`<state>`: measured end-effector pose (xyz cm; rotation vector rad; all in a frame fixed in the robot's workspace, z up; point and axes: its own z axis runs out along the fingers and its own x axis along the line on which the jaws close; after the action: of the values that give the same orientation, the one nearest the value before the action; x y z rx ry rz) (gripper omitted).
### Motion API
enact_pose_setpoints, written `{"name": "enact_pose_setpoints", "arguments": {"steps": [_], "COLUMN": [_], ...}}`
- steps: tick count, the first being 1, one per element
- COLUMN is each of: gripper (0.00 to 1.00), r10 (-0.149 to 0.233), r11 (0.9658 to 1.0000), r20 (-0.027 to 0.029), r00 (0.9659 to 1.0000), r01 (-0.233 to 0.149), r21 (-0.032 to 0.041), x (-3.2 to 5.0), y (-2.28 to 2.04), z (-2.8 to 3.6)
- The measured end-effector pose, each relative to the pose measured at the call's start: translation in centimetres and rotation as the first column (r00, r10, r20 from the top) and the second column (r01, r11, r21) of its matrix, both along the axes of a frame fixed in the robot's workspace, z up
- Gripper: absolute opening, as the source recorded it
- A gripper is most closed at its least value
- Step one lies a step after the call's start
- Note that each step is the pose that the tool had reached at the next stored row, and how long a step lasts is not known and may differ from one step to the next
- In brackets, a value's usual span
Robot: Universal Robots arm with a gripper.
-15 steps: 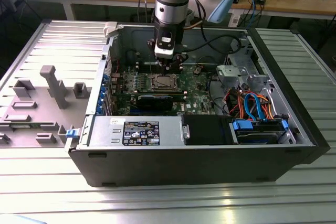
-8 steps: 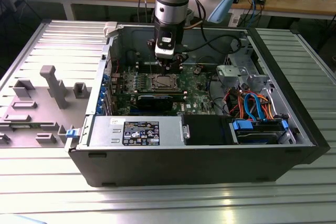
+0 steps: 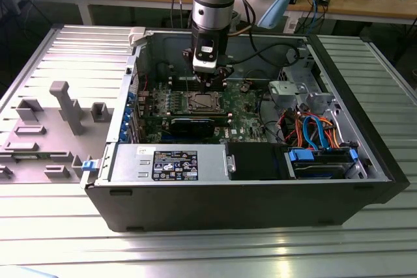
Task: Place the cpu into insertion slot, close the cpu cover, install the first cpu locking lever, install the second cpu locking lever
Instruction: 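Install the first cpu locking lever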
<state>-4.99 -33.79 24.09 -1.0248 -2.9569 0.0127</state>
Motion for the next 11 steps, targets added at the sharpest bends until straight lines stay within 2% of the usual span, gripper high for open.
{"name": "enact_pose_setpoints", "arguments": {"steps": [11], "gripper": [0.11], "r10": [0.014], "r11": [0.9999], "r20": [0.0000], "r00": [0.9999], "r01": [-0.014], "r21": [0.0000], "x": [0.00], "y": [0.00], "z": [0.00]}}
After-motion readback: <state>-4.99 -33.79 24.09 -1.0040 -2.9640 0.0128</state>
